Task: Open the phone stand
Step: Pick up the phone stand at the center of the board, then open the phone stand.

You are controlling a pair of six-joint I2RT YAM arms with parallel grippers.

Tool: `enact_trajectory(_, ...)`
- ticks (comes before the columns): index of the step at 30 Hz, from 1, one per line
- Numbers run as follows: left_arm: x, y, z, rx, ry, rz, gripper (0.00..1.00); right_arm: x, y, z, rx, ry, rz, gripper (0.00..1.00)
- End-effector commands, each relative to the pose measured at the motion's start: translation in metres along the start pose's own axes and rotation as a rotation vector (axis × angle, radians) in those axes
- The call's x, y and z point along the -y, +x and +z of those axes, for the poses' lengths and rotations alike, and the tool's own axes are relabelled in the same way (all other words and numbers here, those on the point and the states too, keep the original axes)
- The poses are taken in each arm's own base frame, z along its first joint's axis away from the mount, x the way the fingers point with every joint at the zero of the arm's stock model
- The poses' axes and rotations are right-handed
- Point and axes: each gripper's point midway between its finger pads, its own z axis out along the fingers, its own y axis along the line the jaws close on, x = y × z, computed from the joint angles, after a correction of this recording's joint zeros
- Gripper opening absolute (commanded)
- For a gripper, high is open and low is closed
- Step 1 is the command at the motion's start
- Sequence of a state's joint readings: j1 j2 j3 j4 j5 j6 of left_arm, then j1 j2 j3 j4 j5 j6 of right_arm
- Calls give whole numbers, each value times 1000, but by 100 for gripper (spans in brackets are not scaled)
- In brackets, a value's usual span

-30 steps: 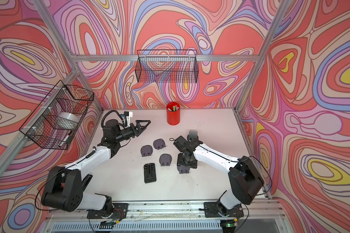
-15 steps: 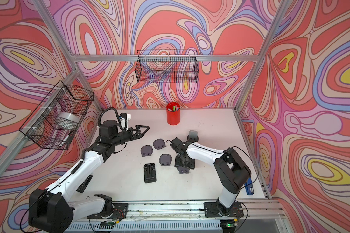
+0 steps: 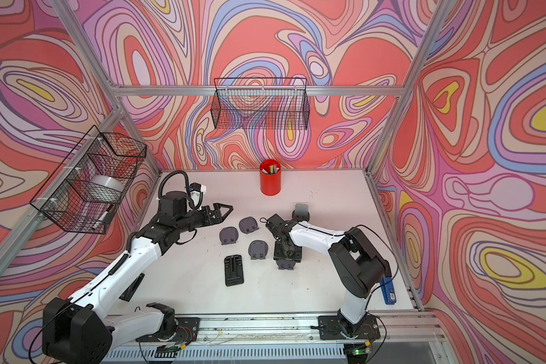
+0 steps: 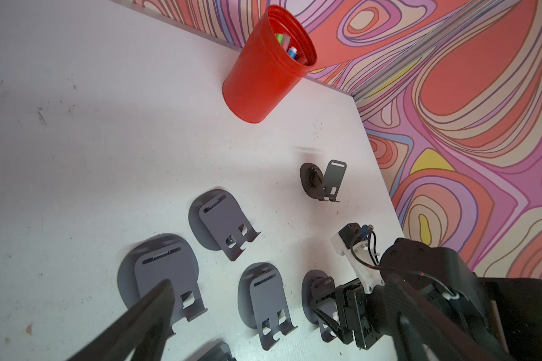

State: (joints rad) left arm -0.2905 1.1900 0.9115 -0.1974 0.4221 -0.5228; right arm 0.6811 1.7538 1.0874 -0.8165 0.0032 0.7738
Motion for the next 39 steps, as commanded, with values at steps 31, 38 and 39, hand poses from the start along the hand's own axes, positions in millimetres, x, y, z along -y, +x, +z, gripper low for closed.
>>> enact_trajectory(31,107,111,101,-410,294,-102,63,-4,-53,-162,309,-289,-151,27)
enact_trajectory(38,122,109,103,-397,353,-113,56,-8,-60,-171,335,-309,-150,27)
enact_trajectory(39,123,110,103,-398,353,-112,56,-9,-61,-172,339,-313,-151,26)
